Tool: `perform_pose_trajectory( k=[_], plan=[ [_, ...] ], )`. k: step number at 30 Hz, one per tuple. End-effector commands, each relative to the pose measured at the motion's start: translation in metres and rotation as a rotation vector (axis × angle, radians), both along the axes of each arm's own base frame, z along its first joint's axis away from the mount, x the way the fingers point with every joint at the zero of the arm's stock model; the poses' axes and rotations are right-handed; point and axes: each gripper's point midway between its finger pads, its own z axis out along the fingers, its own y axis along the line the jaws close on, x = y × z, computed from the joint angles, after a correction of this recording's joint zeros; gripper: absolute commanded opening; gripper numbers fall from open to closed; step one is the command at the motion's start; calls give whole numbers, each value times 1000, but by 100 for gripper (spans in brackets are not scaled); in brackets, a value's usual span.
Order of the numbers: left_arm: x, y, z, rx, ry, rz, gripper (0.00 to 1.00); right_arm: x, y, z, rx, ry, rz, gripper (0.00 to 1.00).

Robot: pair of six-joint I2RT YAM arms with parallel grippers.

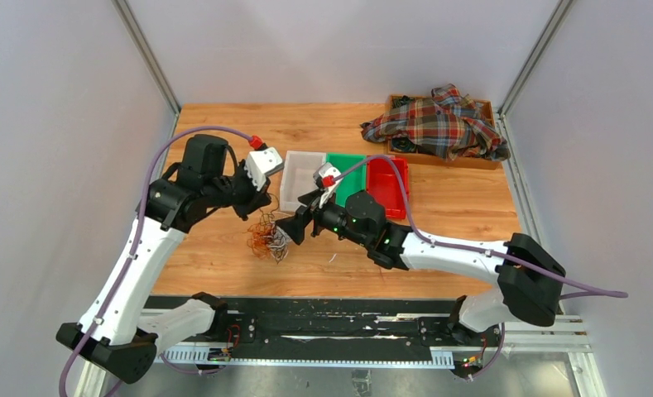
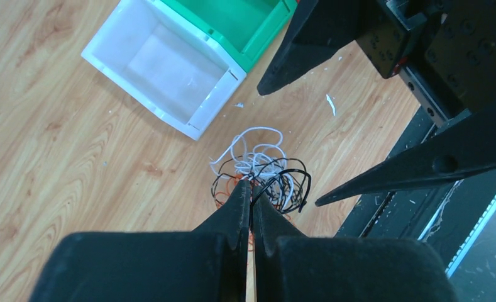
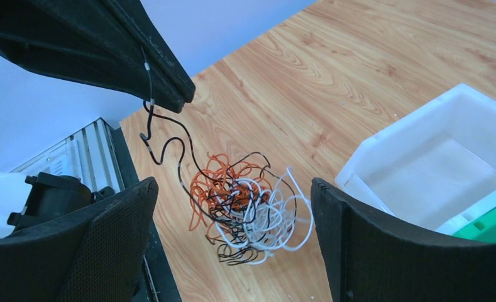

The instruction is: Untangle the cables

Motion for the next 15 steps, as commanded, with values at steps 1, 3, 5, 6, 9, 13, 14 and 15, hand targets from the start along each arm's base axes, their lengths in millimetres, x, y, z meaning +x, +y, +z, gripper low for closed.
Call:
perform_pose_trajectory(
  k=[1, 3, 5, 6, 9, 13, 14, 15],
  plan=[
    [-10, -5, 13, -25, 1, -35, 1, -2, 14, 30, 94, -35, 18, 91],
    [-12, -7, 17, -32, -7, -46, 1, -2, 17, 33, 101, -38, 24, 91],
    [-13, -7, 22, -38, -19, -55, 0, -3, 20, 34, 92, -37, 43, 91],
    [-13, -8, 25, -39, -29, -61, 1, -6, 23, 35, 91, -38, 66, 91],
    [-15, -8, 31, -37, -64, -91, 1, -13, 21, 35, 104, -16, 122, 90],
    [-20, -8, 38, -34, -119, -144, 1, -11, 5, 30, 125, 53, 160, 89],
    [-22, -9, 39, -37, -127, -155, 1, -8, 1, 28, 121, 62, 154, 89],
    [-24, -10, 41, -42, -131, -164, 1, -5, -3, 26, 120, 70, 151, 89]
  ],
)
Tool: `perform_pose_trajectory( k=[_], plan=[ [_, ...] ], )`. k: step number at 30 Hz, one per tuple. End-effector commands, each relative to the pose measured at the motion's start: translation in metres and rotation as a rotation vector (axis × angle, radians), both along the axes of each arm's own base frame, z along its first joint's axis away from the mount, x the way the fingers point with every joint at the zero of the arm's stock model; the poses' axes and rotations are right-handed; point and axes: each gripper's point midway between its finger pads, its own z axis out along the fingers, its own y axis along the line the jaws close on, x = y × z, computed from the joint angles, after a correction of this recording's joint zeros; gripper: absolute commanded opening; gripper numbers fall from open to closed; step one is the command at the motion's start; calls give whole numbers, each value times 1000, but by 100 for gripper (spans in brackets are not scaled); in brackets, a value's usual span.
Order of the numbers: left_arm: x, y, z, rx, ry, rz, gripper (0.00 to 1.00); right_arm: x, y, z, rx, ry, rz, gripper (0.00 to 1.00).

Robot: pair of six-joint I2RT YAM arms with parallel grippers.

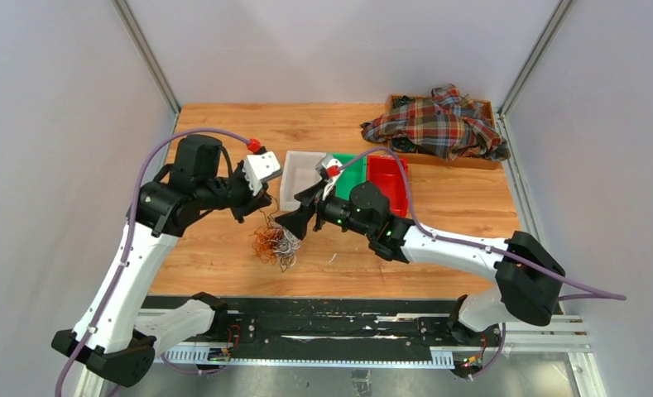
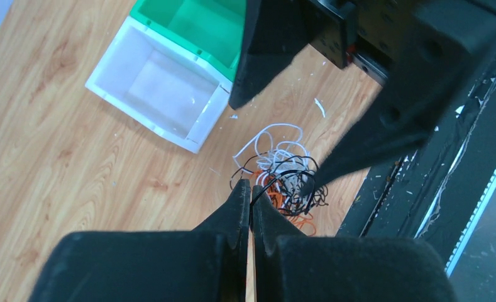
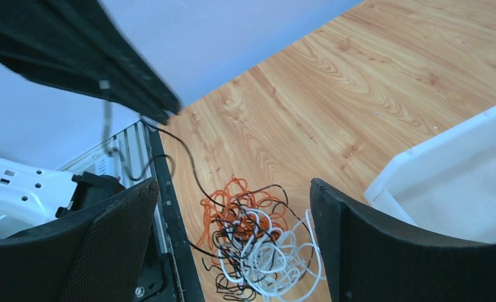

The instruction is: Untangle the cables

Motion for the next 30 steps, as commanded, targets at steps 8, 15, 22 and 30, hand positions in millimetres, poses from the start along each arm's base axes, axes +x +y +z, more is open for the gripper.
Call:
perform_pose_trajectory(
  k=[8, 15, 22, 30],
  plan=[
    [-16, -10, 26, -51, -95, -122, 0, 24, -21, 7, 7, 45, 23, 89],
    [-15, -14, 33, -58, -104, -132, 0, 12, 12, 8, 8, 54, 159, 87],
    [-14, -15, 35, -56, -115, -140, 0, -18, 26, 13, 38, 47, 263, 87],
    [-16, -17, 41, -66, -122, -149, 1, -18, 42, 17, 57, 49, 279, 87]
  ],
)
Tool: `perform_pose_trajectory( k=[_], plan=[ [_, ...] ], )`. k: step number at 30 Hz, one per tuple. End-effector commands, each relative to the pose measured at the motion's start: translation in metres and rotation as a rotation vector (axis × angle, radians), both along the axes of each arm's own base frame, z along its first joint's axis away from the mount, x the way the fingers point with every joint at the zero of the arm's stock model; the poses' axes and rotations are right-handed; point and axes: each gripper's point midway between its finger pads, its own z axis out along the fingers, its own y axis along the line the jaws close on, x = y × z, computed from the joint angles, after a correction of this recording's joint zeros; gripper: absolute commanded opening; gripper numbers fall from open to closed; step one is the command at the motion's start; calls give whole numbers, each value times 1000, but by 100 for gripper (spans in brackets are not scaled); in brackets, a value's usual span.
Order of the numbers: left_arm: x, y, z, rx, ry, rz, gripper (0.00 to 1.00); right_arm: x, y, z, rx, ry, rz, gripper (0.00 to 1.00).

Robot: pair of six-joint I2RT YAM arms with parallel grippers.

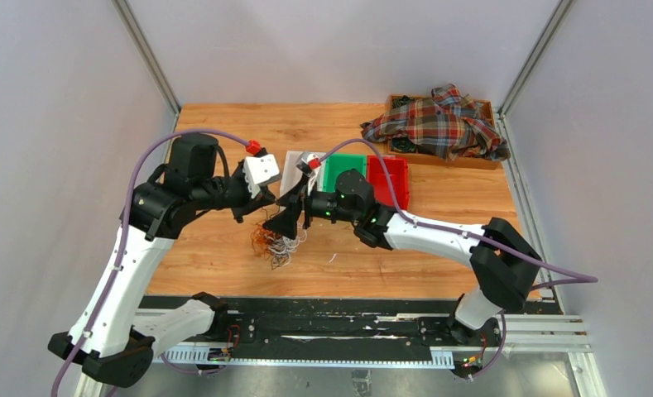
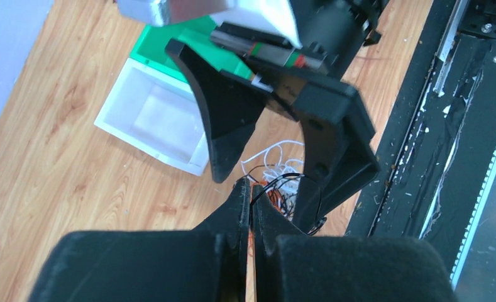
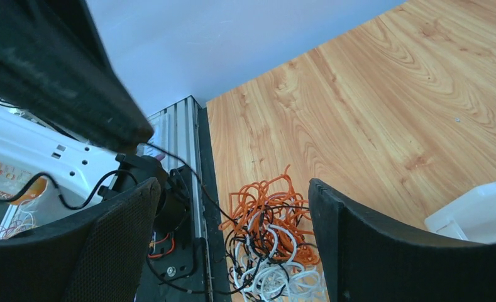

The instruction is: Untangle the cables

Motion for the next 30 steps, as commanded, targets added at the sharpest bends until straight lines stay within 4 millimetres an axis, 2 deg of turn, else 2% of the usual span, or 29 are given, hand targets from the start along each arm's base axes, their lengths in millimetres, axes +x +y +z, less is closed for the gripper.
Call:
perform_pose_trajectory(
  k=[1, 8, 11, 15, 22, 30],
  plan=[
    [-5, -7, 20, -38, -40, -36, 1, -2, 21, 21, 59, -19, 33, 87],
    [-14, -12, 33, -84, -36, -58, 1, 18, 42, 30, 98, -15, -17, 86],
    [-15, -14, 40, -104, -35, -59, 1, 22, 49, 24, 90, 2, -23, 83],
    [-16, -14, 58, -129, -65, -56, 1, 25, 50, -5, 48, 37, -49, 79],
    [-14, -11, 101, -168, -170, -36, 0, 29, 36, -69, -39, 87, -138, 75],
    [-6, -5, 136, -174, -280, -1, 0, 36, 23, -125, -124, 124, -217, 75]
  ],
)
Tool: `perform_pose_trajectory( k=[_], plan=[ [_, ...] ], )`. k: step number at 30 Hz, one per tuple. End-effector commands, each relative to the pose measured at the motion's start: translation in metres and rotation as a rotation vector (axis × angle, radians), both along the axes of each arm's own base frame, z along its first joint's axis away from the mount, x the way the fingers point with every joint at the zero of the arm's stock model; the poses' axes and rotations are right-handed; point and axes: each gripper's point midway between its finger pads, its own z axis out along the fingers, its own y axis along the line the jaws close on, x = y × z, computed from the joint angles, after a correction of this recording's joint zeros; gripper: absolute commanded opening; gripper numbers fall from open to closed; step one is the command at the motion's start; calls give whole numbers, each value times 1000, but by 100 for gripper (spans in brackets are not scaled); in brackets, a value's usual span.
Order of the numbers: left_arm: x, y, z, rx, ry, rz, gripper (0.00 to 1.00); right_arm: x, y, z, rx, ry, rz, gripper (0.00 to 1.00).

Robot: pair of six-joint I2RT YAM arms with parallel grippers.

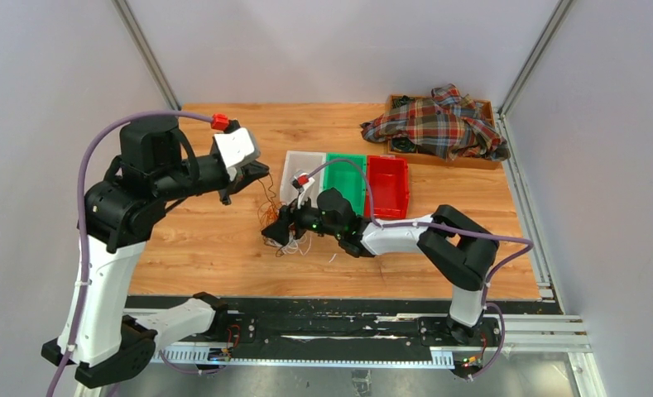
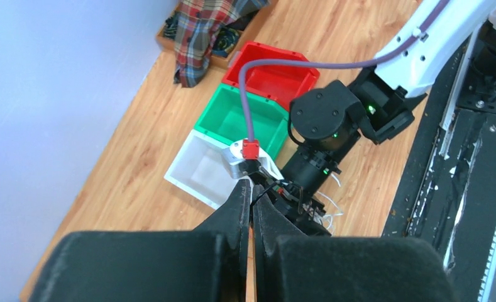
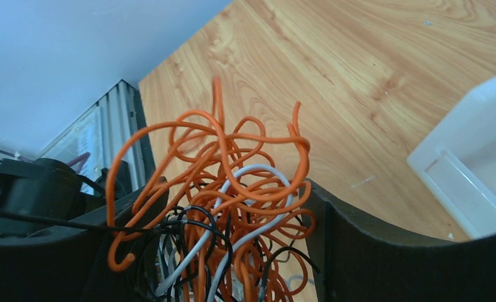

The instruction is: Untangle the cables

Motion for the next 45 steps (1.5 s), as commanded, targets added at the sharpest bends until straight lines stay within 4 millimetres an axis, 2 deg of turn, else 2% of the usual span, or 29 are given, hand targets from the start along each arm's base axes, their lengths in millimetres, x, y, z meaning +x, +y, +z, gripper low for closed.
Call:
perform_pose_trajectory(
  k=[1, 9, 15, 18, 20, 23, 28, 33, 45],
  plan=[
    [3, 2, 35, -31, -108, 16, 0, 6, -4, -26, -35, 0, -61, 75],
    [9, 11, 82, -57, -238, 72, 0, 7, -10, -66, -104, 35, -90, 73],
    [9, 21, 116, -78, -340, 118, 0, 0, -16, -83, -138, 57, -98, 73],
    [6, 20, 103, -67, -312, 105, 0, 1, -20, -69, -119, 39, -108, 76],
    [7, 18, 84, -42, -275, 94, 0, 1, -23, -52, -109, 15, -111, 80],
    [7, 19, 56, 0, -229, 87, 0, -1, -29, -17, -81, -37, -108, 88],
    [8, 20, 17, 63, -177, 73, 0, -10, -37, 18, -53, -85, -74, 91],
    [6, 18, 8, 67, -156, 59, 0, -16, -40, 42, -20, -123, -51, 91],
    [4, 16, 3, 62, -133, 47, 0, -30, -25, 85, 82, -137, 54, 88]
  ],
)
